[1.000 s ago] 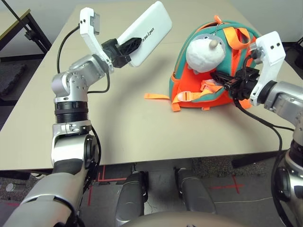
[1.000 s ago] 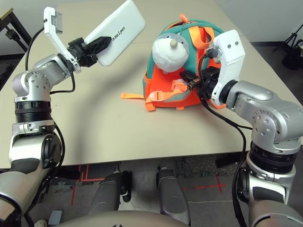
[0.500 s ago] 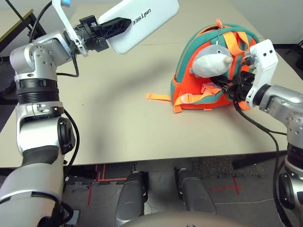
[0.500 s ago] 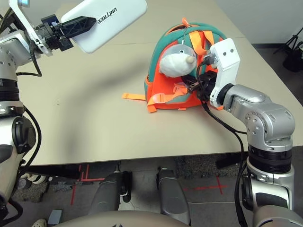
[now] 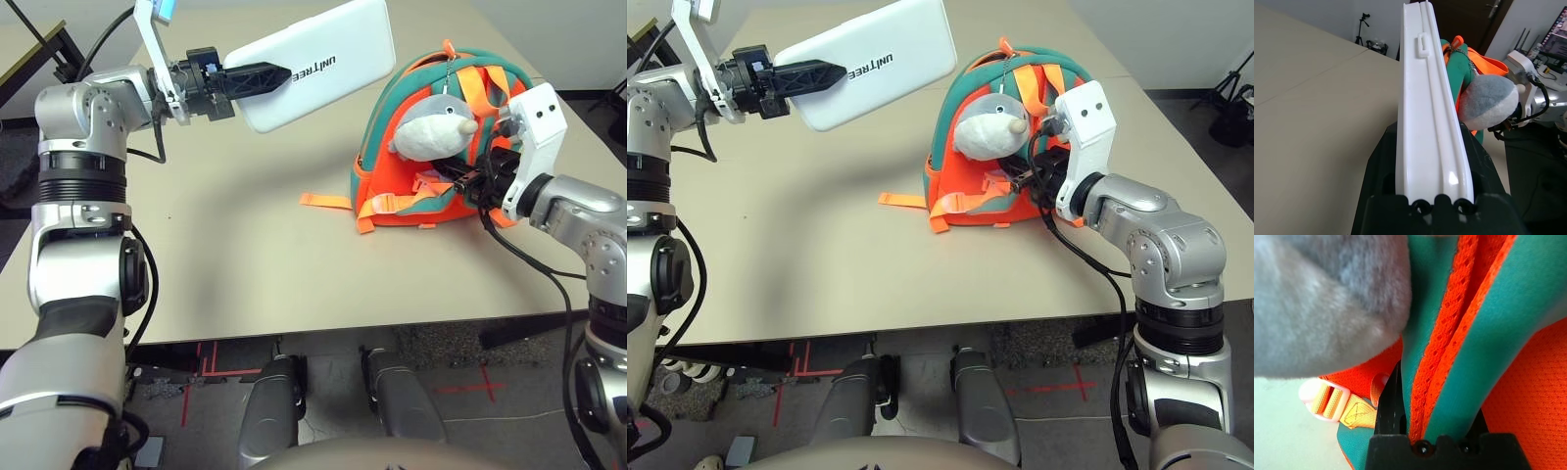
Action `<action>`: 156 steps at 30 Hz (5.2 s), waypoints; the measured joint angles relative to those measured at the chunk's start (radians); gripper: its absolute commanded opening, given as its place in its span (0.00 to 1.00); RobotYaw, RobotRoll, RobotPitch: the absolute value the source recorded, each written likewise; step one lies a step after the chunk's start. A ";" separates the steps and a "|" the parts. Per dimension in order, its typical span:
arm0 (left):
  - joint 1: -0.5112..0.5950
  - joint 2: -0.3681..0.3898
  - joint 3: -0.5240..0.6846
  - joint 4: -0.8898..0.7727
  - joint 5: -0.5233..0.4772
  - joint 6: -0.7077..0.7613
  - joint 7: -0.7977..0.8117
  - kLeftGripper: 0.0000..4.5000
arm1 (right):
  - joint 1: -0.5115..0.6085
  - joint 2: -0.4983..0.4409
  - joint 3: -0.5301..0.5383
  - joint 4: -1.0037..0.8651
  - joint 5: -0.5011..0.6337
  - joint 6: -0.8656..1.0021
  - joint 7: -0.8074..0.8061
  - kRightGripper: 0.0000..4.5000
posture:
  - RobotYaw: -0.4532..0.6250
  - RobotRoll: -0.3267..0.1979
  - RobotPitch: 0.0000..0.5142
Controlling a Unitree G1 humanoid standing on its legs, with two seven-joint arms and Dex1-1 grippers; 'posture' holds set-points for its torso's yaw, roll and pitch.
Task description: Put the pencil case into the backpack and zip it.
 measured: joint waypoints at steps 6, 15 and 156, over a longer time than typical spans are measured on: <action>-0.002 -0.029 -0.037 0.000 0.023 -0.007 -0.020 0.27 | -0.002 0.000 0.001 0.005 -0.005 0.000 0.000 0.09 | 0.22 0.62 0.27; -0.042 -0.068 -0.121 0.088 0.133 -0.120 -0.082 0.27 | -0.023 0.005 0.017 0.011 -0.007 0.000 -0.004 0.09 | 0.22 0.62 0.28; -0.135 -0.333 -0.095 -0.013 0.257 -0.263 -0.099 1.00 | -0.056 0.079 0.069 0.081 -0.103 -0.085 -0.009 0.09 | 0.21 0.62 0.24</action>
